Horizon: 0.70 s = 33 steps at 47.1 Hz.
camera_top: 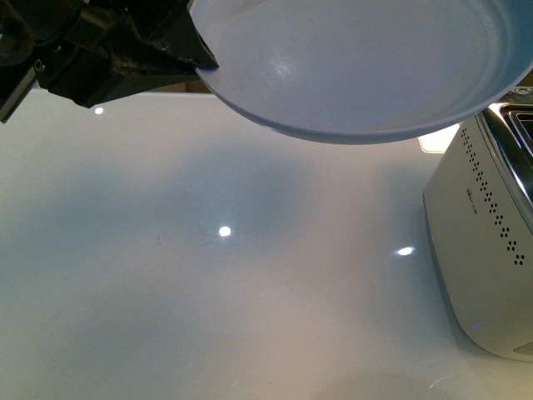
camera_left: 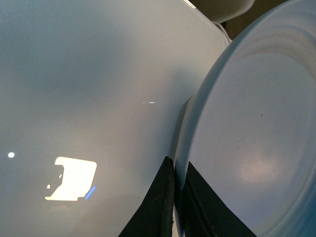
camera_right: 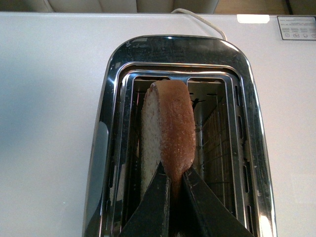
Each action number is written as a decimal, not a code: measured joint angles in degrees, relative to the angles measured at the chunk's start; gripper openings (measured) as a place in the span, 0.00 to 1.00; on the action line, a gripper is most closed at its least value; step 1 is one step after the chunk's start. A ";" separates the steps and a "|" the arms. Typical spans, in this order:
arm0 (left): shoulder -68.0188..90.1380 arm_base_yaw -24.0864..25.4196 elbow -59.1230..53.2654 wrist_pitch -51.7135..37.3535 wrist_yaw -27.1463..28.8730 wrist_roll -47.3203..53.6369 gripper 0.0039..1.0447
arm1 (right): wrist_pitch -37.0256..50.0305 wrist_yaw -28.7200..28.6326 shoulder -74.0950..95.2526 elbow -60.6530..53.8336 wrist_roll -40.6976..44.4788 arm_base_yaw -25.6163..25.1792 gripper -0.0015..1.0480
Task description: Left arm holds plate, right arm toasts bread
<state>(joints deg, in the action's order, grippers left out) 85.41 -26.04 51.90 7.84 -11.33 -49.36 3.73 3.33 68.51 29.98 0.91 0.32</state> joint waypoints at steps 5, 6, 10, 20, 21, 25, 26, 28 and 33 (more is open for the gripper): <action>0.00 0.00 0.00 0.00 0.00 0.00 0.03 | 2.23 0.26 2.14 -0.70 -0.02 0.72 0.03; 0.00 0.00 0.00 0.00 0.00 0.00 0.03 | 2.86 0.35 2.84 -0.96 -0.04 0.90 0.03; 0.00 0.00 0.00 0.00 0.00 0.00 0.03 | 4.57 1.05 4.74 -1.75 -0.07 1.42 0.03; 0.00 0.00 0.00 0.00 0.00 0.00 0.03 | 7.48 1.60 6.86 -3.04 -0.24 1.84 0.04; 0.00 0.00 0.00 0.00 0.00 0.00 0.03 | 7.58 1.62 6.86 -3.19 -0.26 1.84 0.07; 0.00 0.00 0.00 0.00 0.00 0.00 0.03 | 7.89 1.57 6.86 -3.65 -0.26 1.88 0.23; 0.00 0.00 0.00 0.00 0.00 0.00 0.03 | 7.89 1.55 6.82 -3.93 -0.24 1.88 0.26; 0.00 0.00 0.00 0.00 0.00 0.00 0.03 | 7.87 1.51 6.73 -4.37 -0.22 1.88 0.31; 0.00 0.00 0.00 0.00 0.00 0.00 0.03 | 7.32 1.27 5.79 -5.18 -0.17 1.66 0.43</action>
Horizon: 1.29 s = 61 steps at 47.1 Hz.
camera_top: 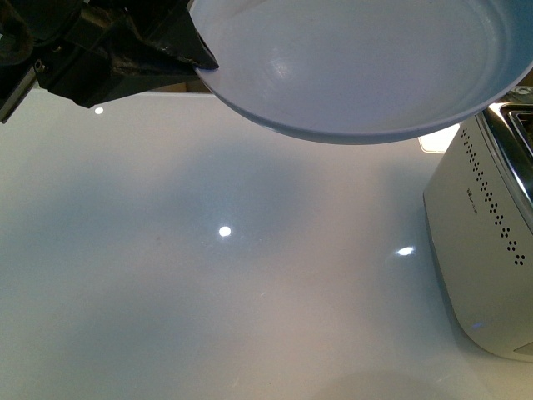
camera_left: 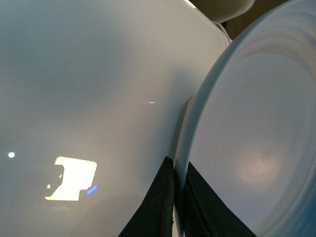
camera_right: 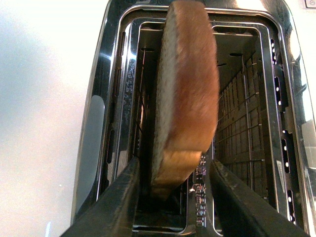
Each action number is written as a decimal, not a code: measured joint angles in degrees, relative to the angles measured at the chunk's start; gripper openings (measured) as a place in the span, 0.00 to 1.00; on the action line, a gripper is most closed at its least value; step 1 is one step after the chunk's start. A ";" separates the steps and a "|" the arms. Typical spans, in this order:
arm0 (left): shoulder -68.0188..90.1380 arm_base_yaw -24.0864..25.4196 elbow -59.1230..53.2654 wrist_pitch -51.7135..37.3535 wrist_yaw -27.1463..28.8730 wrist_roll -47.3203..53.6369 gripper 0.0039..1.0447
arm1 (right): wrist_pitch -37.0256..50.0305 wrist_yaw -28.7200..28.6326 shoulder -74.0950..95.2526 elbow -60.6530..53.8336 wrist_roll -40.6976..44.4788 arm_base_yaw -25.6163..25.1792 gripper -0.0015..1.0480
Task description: Left arm holds plate, right arm toasts bread
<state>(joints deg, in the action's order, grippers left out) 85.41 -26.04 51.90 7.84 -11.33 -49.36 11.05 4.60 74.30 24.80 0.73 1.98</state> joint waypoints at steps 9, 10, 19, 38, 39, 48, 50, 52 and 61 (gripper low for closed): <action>0.00 0.00 0.00 0.00 -0.02 -0.02 0.03 | -2.71 -0.59 -5.90 -0.28 0.24 -1.60 0.69; 0.00 0.00 0.00 0.00 0.00 -0.02 0.03 | -3.28 -0.76 -6.88 -0.28 0.24 -1.81 0.73; 0.00 0.00 0.00 0.00 0.00 -0.02 0.03 | -9.57 -0.22 -24.17 -0.02 0.22 -4.74 0.92; 0.00 -0.02 0.02 0.00 -0.04 -0.02 0.03 | 3.93 -6.88 -31.63 -5.25 -0.07 -6.60 0.79; 0.00 -0.02 0.02 0.00 -0.07 -0.02 0.03 | 7.13 -7.72 -32.11 -6.69 -0.09 -6.60 0.76; 0.00 -0.02 0.04 0.00 -0.07 -0.02 0.03 | 14.62 -4.98 -37.57 -14.21 -0.26 -2.29 0.41; 0.00 -0.02 0.04 0.00 0.00 -0.02 0.03 | 14.56 -4.81 -38.71 -15.34 -0.28 -2.25 0.32; 0.00 0.00 0.04 0.00 0.02 -0.02 0.03 | 14.27 -4.63 -39.82 -16.35 -0.28 -2.25 0.24; 0.00 -0.02 0.04 0.00 -0.02 -0.02 0.03 | 12.39 -4.63 -44.96 -19.37 -0.48 -2.23 0.02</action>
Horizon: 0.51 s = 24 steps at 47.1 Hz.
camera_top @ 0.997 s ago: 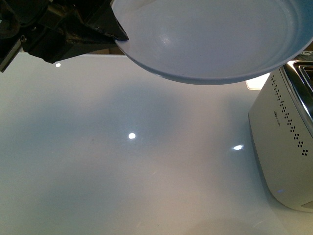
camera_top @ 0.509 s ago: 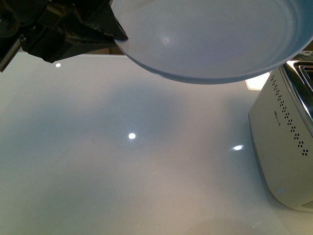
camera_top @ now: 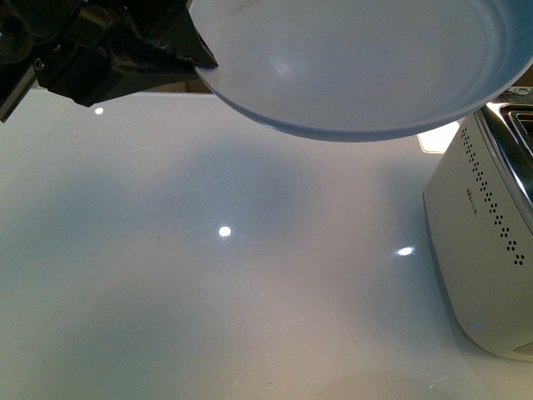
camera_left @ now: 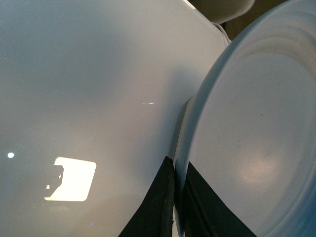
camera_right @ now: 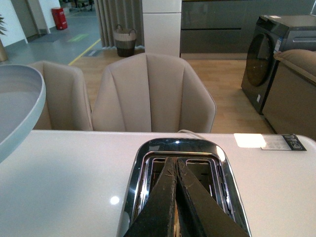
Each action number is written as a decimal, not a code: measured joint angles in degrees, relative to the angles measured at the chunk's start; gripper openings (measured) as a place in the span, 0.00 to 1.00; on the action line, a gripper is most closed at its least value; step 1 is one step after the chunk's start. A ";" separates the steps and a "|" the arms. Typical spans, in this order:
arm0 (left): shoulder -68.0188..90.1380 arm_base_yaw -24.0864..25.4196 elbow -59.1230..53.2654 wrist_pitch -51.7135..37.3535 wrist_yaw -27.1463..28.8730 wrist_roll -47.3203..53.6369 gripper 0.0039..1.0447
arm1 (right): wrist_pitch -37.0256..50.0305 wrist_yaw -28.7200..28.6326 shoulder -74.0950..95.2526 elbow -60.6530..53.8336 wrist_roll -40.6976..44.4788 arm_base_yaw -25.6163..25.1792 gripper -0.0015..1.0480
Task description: Left arm holds plate, right arm toasts bread
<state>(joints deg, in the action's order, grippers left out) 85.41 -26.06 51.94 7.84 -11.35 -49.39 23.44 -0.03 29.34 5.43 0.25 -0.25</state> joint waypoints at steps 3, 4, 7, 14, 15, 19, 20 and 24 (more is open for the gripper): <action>0.00 0.00 0.00 0.00 0.00 0.00 0.03 | -0.92 0.00 -1.66 -0.79 -0.02 0.02 0.02; 0.00 0.00 0.00 0.00 0.00 0.00 0.03 | -1.16 0.02 -2.10 -0.96 -0.02 0.02 0.02; 0.02 0.00 0.00 0.00 0.00 0.00 0.03 | -1.86 0.00 -3.28 -1.40 -0.02 0.02 0.02; 0.00 0.00 0.00 0.00 -0.02 0.00 0.03 | -3.52 0.00 -6.03 -2.34 -0.04 0.04 0.02; 0.00 0.00 0.00 0.00 -0.02 0.00 0.03 | -3.69 0.00 -6.23 -2.43 -0.02 0.04 0.02; 0.00 0.00 0.00 0.00 0.00 0.00 0.03 | -4.76 0.00 -7.69 -2.86 -0.02 0.04 0.02; 0.00 0.00 0.00 0.00 0.00 0.00 0.03 | -4.90 0.02 -7.91 -2.93 -0.02 0.04 0.02; 0.00 0.00 0.00 0.00 0.00 0.00 0.03 | -5.84 0.00 -9.16 -3.23 -0.04 0.04 0.02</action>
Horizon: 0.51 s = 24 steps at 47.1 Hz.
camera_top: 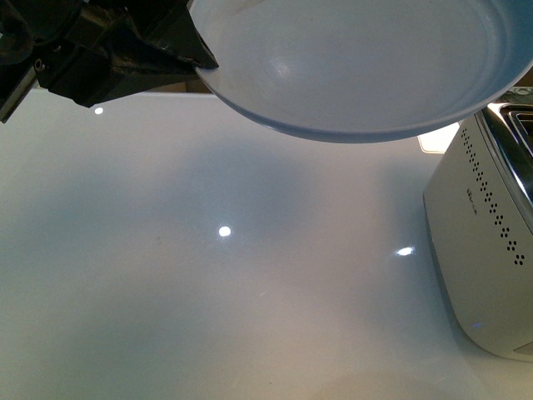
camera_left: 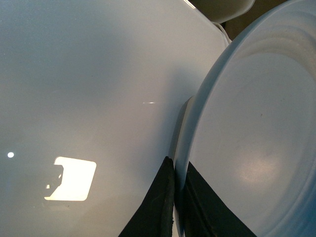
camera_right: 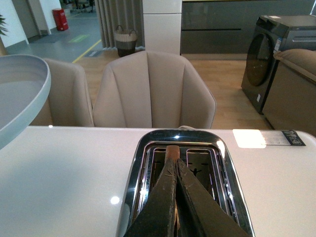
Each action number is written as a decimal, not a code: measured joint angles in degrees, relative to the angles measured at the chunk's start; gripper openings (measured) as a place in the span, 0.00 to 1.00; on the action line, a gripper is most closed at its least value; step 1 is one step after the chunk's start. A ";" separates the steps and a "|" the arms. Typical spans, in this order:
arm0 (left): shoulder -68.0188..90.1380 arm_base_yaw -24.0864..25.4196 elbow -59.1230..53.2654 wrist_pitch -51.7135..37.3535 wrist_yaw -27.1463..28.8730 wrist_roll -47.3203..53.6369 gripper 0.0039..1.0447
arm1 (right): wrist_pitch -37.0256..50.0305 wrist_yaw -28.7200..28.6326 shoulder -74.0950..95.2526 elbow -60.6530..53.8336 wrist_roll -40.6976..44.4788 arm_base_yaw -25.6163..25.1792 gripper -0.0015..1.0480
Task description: Left arm holds plate, right arm toasts bread
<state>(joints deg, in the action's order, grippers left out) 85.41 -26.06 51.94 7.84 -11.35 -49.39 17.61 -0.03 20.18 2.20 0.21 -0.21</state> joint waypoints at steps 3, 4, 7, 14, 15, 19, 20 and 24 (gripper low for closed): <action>0.00 0.00 0.00 0.00 0.00 0.00 0.03 | -0.55 0.00 -0.90 -0.24 0.00 0.00 0.02; 0.00 0.00 0.00 0.00 0.00 0.00 0.03 | -0.04 0.02 -1.14 -0.66 0.00 0.00 0.02; 0.00 0.00 0.00 0.00 0.02 0.00 0.03 | 0.28 0.00 -1.70 -0.98 0.00 0.00 0.02; 0.00 0.00 0.00 0.00 0.02 0.00 0.03 | -1.77 0.04 -4.42 -0.98 0.00 0.02 0.02; 0.00 0.00 0.02 0.00 0.00 -0.02 0.03 | -2.16 0.04 -4.79 -0.98 0.00 0.02 0.02; 0.00 0.00 0.02 0.00 0.00 0.00 0.03 | -3.85 0.04 -6.49 -0.98 0.00 0.07 0.02; 0.00 0.00 0.00 0.00 0.00 0.00 0.03 | -4.13 0.04 -6.80 -0.98 0.00 0.07 0.02; 0.00 0.00 0.00 0.00 0.00 -0.02 0.03 | -5.51 0.04 -8.13 -0.98 0.00 0.09 0.02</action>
<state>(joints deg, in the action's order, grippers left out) 85.41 -26.06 51.94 7.84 -11.35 -49.41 12.10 0.01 12.05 1.21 0.21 -0.12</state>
